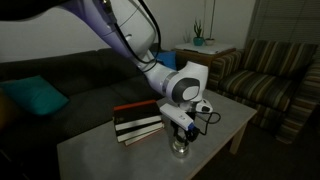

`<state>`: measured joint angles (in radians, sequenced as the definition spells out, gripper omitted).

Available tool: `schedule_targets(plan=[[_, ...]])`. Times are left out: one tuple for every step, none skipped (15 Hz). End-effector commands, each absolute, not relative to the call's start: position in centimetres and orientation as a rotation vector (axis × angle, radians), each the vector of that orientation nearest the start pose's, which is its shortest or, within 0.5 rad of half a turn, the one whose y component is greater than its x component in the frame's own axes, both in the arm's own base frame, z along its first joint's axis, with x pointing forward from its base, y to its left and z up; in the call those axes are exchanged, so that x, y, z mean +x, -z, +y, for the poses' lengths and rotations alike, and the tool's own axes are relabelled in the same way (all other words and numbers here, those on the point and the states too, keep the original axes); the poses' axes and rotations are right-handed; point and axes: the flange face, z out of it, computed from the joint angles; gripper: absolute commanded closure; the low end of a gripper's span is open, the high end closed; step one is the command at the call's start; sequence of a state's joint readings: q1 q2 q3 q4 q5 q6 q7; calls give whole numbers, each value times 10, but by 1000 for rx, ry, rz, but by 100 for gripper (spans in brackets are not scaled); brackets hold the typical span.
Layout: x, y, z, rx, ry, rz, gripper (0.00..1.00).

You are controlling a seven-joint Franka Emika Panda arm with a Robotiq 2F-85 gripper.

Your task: Put the lid on the silver container

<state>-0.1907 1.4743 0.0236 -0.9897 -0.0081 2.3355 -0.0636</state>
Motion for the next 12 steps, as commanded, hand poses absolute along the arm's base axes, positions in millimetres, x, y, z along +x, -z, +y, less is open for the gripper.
schedule_targets(plan=[[693,78,-122,-3067,-236,121,56],[693,78,-121,-3066,-248,113,56],[693,77,-121,-3065,-260,107,56],[693,76,-121,-3062,-268,98,56],[693,76,-121,-3060,-277,90,56],[692,75,-120,-3055,-292,79,56],[692,75,-120,-3054,-307,71,56],[690,75,-119,-3050,-333,71,56],[687,76,-119,-3035,-386,71,56],[683,77,-116,-3006,-442,50,56],[681,78,-114,-2997,-461,28,56],[678,76,-112,-3000,-467,23,56]])
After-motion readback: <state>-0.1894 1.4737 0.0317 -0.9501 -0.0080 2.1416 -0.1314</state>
